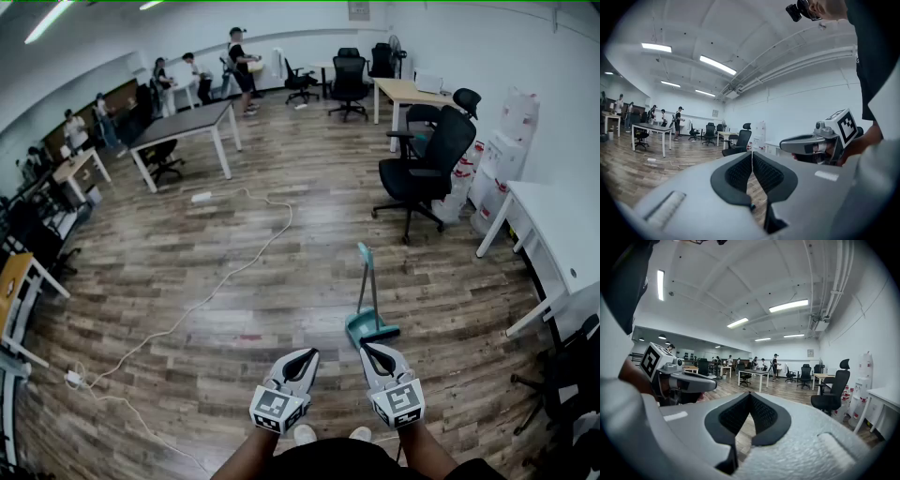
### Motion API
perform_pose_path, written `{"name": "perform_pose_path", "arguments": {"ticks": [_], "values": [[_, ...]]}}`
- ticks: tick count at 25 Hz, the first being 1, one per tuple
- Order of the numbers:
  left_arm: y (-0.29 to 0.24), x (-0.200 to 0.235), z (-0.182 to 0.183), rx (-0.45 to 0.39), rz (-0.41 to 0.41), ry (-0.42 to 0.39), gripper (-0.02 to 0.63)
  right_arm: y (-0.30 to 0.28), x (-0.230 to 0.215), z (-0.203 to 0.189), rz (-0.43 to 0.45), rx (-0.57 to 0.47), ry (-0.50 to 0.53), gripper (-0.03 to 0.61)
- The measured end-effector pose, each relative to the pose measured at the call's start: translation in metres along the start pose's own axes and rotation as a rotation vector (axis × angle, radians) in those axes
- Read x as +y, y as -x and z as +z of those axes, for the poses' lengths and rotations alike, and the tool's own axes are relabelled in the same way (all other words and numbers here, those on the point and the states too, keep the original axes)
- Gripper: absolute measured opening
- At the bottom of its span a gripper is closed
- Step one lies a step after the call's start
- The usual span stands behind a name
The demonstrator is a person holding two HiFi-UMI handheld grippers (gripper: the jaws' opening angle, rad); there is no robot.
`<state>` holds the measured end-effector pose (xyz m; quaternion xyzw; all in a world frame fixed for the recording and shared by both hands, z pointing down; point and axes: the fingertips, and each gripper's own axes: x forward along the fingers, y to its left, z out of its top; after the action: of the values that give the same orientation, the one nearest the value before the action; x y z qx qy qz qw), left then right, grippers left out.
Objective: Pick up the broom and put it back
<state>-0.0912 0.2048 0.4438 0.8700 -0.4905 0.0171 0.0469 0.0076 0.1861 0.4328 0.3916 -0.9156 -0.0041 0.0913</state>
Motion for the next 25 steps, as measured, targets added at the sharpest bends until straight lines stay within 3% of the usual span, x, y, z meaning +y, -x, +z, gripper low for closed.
{"name": "perform_pose_path", "arguments": {"ticks": [4,12,25], "values": [[0.0,0.003,0.006,0.042,0.013,0.017,0.026,-0.004,0.0,-0.007,0.007,0.01,0.004,0.0],[0.0,0.018,0.006,0.028,0.005,0.009,0.026,-0.011,0.0,-0.007,-0.035,0.013,0.008,0.0],[0.023,0.054,-0.016,0.012,-0.055,0.006,0.026,-0.036,0.035,-0.004,-0.087,-0.028,-0.037,0.002]]}}
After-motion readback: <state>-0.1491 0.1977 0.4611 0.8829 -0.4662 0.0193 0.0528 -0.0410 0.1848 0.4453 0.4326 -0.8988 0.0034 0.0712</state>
